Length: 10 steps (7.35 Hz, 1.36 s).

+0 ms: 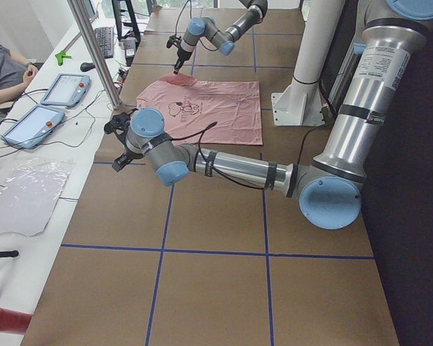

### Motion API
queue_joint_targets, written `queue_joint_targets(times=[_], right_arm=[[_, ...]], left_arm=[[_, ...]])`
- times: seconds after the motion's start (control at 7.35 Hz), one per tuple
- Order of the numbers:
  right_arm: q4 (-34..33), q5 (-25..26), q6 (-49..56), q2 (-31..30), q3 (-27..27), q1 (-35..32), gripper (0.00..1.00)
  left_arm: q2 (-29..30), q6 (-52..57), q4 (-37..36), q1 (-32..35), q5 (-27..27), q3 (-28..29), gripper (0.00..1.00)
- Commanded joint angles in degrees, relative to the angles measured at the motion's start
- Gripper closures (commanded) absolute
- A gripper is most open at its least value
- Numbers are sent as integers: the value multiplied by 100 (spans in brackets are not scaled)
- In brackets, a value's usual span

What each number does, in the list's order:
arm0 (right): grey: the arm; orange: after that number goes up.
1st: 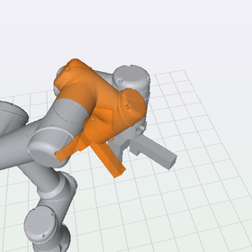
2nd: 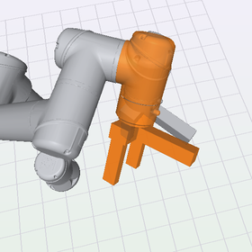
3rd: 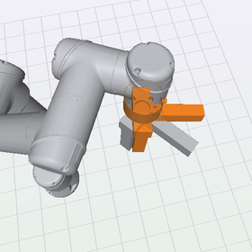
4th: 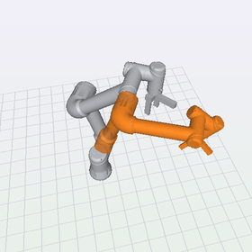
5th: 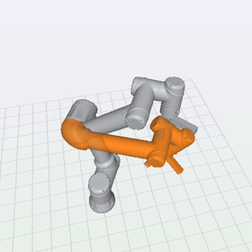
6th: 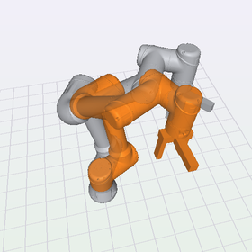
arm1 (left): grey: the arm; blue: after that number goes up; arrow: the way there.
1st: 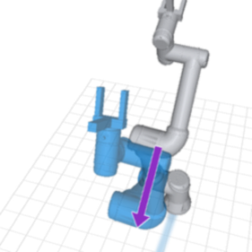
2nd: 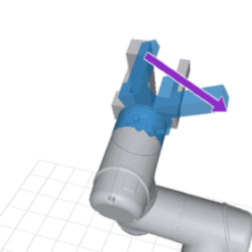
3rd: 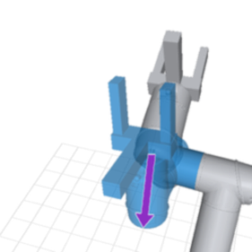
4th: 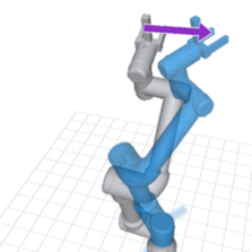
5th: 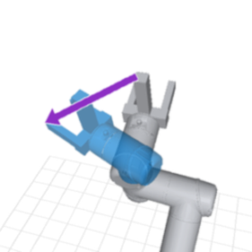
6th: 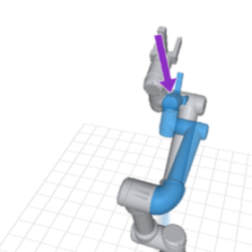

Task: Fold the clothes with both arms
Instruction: 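Fold the sleeve inward toward the shirt center with the right gripper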

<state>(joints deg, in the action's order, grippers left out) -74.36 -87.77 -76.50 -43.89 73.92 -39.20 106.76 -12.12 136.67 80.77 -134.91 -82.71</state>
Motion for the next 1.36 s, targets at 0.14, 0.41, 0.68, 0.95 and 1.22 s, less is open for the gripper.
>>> queue_joint_targets(times=[0.14, 0.41, 0.68, 0.95, 1.22], right_arm=[[-17, 225, 39, 319, -457, 149, 1], [-35, 95, 413, 635, -616, 19, 0], [-44, -1253, 1106, 601, -511, -647, 0], [26, -2249, 2431, 68, -187, -1446, 0], [384, -3302, 3882, -932, 271, -2360, 0]], left_arm=[[-15, 0, 0, 0, 0, -9, 0], [-15, 0, 0, -130, 0, -35, 0], [90, -1076, -26, -832, 627, -43, 0], [361, -2296, -53, -1456, 834, 9, 11], [520, -3581, -53, -2185, 1780, 26, 26]])
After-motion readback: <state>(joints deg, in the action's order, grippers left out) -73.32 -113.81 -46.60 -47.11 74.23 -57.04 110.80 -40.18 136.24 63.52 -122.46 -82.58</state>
